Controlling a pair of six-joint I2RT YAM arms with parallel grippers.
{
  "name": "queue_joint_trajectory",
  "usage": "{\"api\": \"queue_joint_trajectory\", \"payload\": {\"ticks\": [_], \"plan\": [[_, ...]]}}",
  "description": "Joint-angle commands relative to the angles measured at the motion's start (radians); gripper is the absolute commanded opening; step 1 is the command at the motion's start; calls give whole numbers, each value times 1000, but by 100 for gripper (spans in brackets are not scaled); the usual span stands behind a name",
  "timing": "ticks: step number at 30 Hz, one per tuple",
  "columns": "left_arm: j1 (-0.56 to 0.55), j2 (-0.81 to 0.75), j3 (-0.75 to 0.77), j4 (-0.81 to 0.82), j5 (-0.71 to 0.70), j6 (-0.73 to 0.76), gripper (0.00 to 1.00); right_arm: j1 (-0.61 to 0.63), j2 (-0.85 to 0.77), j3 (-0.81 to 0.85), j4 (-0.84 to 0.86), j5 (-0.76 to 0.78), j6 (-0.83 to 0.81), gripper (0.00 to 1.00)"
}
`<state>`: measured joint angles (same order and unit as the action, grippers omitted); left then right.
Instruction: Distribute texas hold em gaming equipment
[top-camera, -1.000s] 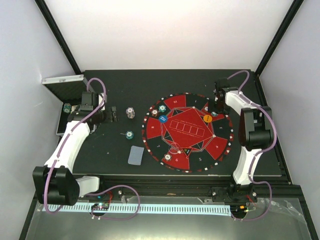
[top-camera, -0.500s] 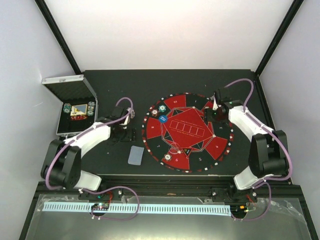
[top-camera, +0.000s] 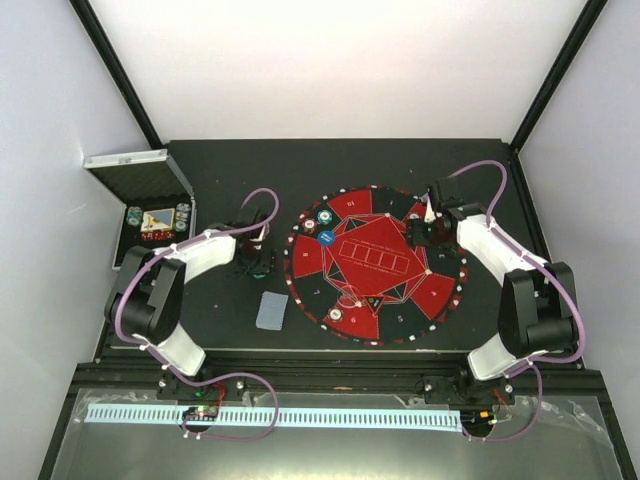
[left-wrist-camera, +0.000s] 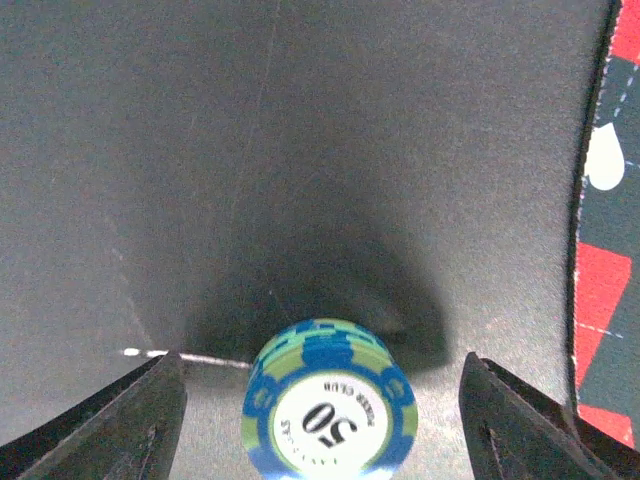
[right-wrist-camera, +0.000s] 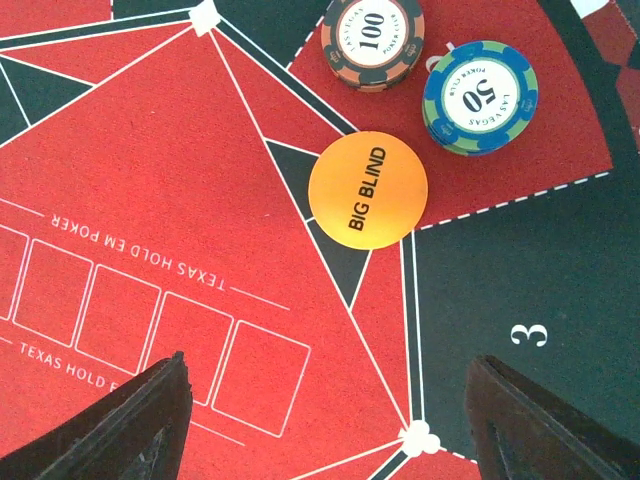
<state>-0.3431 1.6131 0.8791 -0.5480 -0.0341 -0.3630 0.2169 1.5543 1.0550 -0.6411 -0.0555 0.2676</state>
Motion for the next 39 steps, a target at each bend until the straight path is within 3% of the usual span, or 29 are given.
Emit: {"api": "queue_joint_trajectory", "payload": {"ticks": [1, 10, 28, 39], "plan": [[-12, 44, 46, 17, -28, 27, 75, 3, -9, 11, 20, -6, 3, 76], [-37, 57, 30, -11, -45, 3, 69, 3, -5, 11, 21, 2, 1, 76], [-38, 70, 23, -48, -57, -32, 33, 4, -34, 5, 16, 12, -5, 76], [-134, -95, 93, -121, -34, -57, 29, 2, -57, 9, 11, 25, -6, 76]]}}
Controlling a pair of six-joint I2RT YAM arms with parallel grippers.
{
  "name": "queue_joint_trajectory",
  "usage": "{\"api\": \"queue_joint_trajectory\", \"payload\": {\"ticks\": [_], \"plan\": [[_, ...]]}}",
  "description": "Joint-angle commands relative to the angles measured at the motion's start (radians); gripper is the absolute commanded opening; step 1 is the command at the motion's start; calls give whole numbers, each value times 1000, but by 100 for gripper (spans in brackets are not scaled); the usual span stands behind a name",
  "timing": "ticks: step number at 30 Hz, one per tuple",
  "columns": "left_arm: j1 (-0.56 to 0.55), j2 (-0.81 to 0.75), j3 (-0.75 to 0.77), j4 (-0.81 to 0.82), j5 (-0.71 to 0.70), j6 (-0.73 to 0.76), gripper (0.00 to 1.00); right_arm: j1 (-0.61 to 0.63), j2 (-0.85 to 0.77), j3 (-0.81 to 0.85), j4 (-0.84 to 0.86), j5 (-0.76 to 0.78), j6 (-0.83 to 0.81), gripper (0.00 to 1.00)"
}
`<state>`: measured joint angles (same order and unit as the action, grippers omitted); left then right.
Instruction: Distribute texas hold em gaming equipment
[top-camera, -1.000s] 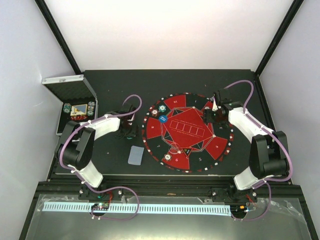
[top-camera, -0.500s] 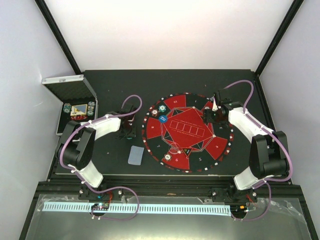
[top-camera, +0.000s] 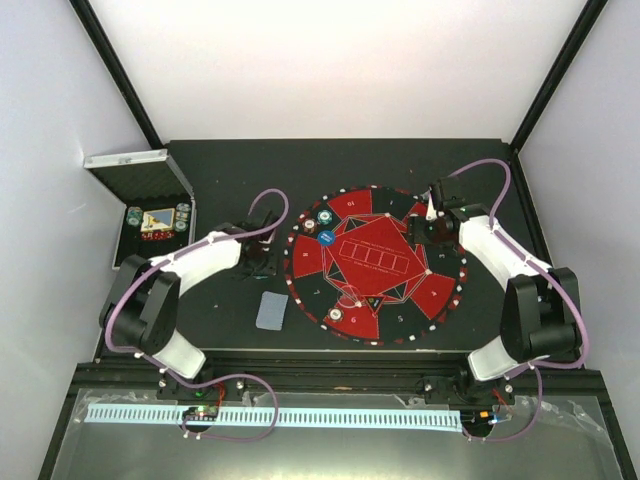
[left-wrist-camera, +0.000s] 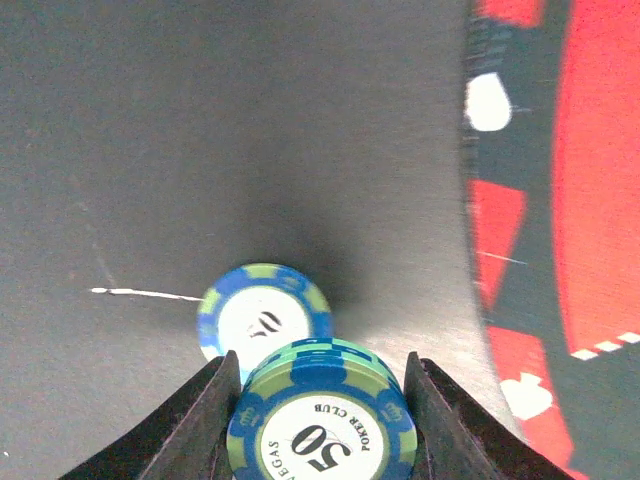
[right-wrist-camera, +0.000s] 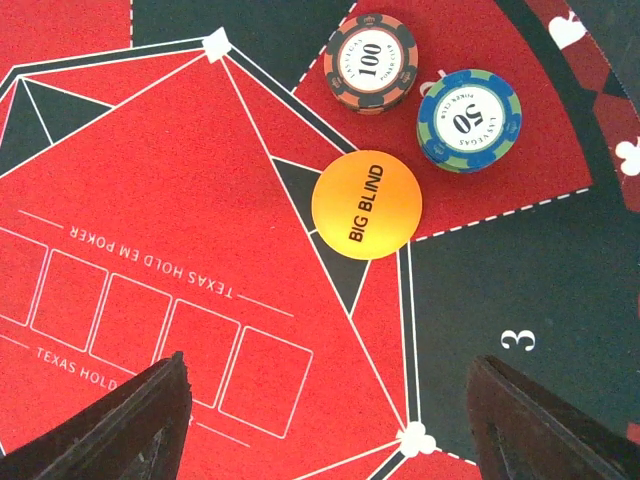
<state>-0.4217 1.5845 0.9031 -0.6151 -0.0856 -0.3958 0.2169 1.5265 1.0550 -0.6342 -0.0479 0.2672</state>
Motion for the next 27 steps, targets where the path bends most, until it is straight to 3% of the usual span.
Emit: {"api": "queue_joint_trajectory", "payload": {"ticks": [1, 7, 17, 27], "plan": [[-73, -73, 73, -56, 18, -28, 29, 2, -29, 9, 3, 19, -6, 76], [-209, -76, 94, -65, 30, -65, 29, 3, -37, 6, 1, 34, -5, 76], [-639, 6, 238, -34, 86, -145, 29, -7, -44, 2, -2, 150, 53, 77], [-742, 227, 371, -68, 34, -120, 29, -77, -107, -33, 27, 183, 91, 79]]}}
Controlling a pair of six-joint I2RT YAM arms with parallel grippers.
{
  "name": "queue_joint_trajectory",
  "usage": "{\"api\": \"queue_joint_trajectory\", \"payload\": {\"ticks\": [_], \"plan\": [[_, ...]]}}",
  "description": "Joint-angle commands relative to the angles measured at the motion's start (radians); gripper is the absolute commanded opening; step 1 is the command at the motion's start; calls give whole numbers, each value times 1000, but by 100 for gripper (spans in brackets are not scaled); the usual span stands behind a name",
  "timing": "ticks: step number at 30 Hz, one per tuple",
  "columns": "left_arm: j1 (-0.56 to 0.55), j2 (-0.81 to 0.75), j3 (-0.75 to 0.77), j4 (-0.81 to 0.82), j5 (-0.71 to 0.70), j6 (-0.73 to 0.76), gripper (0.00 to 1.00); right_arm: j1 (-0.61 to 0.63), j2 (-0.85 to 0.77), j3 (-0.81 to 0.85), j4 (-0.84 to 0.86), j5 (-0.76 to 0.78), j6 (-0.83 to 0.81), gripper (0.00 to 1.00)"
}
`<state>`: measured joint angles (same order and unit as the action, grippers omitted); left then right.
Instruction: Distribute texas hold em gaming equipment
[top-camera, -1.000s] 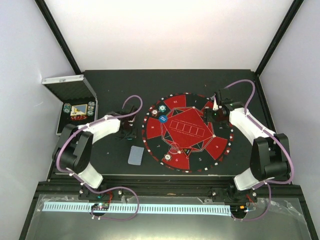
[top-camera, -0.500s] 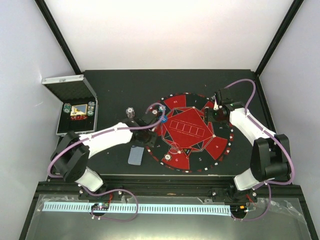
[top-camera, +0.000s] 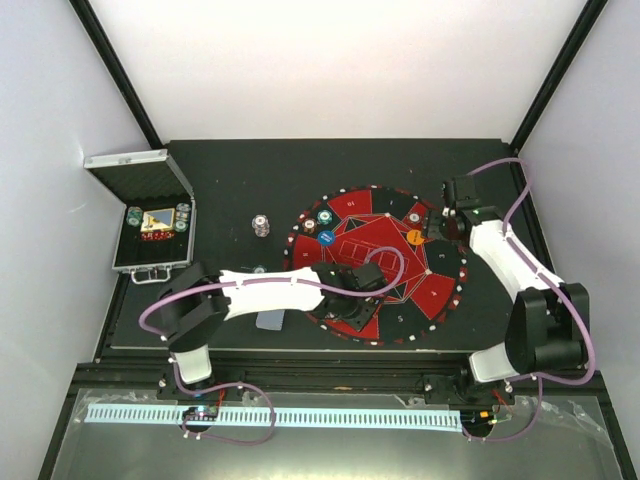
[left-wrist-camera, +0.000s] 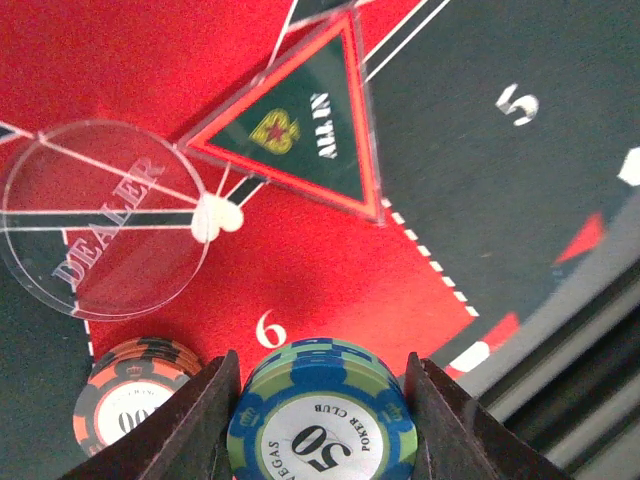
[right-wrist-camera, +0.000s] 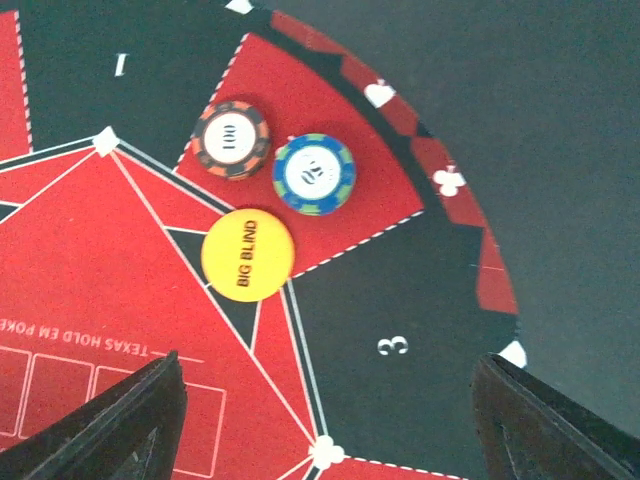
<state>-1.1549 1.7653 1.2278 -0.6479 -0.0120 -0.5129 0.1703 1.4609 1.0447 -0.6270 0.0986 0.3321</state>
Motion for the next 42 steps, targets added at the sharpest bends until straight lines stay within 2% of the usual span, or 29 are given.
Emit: {"api": "queue_joint_trajectory", "payload": {"ticks": [1, 16, 23, 28, 32, 37, 42], "plan": [[-9, 55, 48, -38, -46, -3, 29, -36, -49, -28, 23, 34, 27, 79], [-9, 143, 57, -10, -49, 14, 31, -47, -64, -46, 26, 14, 13, 79], [-12, 138, 62, -19, -54, 14, 48, -48, -65, -46, 25, 10, 11, 79], [-15, 131, 70, -24, -52, 22, 55, -48, -71, -43, 23, 11, 4, 80], [-19, 112, 85, -38, -55, 23, 56, -47, -74, -44, 21, 10, 0, 79], [-20, 6, 114, -50, -57, 39, 56, -48, -85, -44, 20, 11, -8, 80], [40, -105, 138, -100, -135, 94, 71, -48, -117, -45, 23, 4, -18, 80]]}}
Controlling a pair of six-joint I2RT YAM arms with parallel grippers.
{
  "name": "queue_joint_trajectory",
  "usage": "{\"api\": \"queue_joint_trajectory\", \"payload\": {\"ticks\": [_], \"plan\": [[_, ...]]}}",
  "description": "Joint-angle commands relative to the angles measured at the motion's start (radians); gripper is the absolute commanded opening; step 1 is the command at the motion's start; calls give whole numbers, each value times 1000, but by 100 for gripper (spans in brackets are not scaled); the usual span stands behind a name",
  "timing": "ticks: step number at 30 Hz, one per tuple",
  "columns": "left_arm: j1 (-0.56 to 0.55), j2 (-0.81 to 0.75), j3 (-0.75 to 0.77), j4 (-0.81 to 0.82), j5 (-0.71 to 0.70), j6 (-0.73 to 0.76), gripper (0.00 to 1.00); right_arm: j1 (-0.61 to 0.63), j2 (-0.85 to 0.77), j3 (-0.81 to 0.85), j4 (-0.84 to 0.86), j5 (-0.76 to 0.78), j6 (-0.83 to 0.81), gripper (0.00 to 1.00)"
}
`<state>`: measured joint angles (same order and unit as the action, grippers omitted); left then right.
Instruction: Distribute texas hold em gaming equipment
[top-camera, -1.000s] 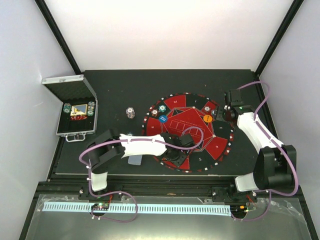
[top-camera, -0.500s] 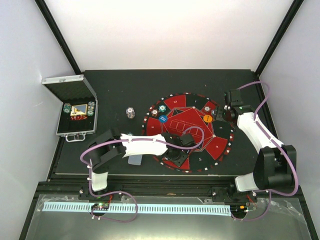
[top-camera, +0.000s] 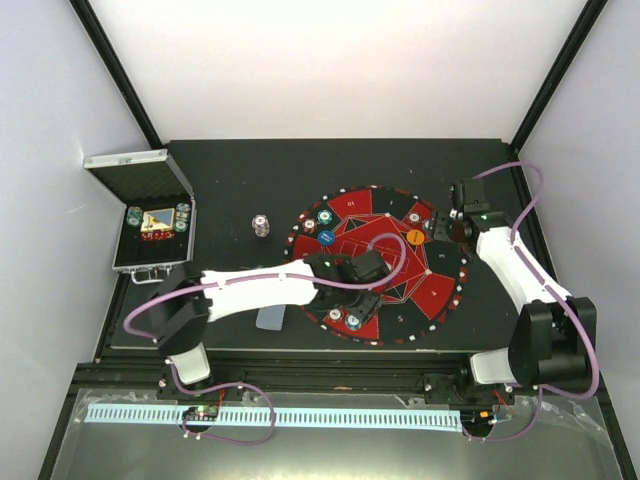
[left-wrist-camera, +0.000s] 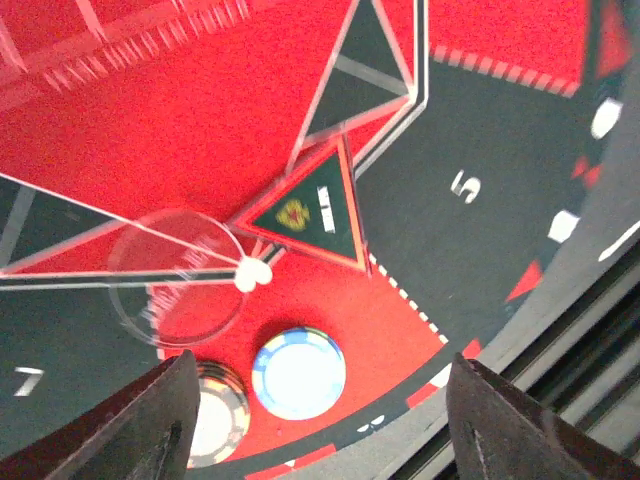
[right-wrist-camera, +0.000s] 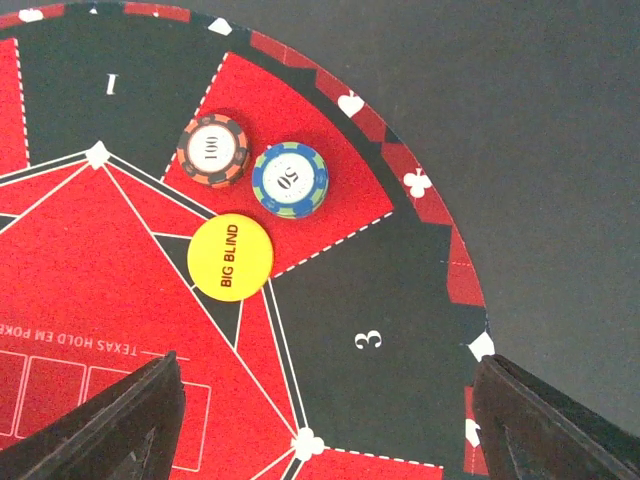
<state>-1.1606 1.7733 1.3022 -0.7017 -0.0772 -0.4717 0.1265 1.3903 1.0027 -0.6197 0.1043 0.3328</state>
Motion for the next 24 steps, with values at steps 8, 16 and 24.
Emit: {"api": "queue_joint_trajectory", "payload": {"ticks": [8, 16, 24], "plan": [[417, -153, 38, -92, -86, 165, 93, -5, -73, -5, 10, -58, -35, 80], [744, -59, 106, -92, -108, 204, 99, -4, -66, -3, 3, -74, -48, 80], [866, 55, 146, -81, -98, 219, 98, -5, -44, 17, -2, -83, -55, 80]]}}
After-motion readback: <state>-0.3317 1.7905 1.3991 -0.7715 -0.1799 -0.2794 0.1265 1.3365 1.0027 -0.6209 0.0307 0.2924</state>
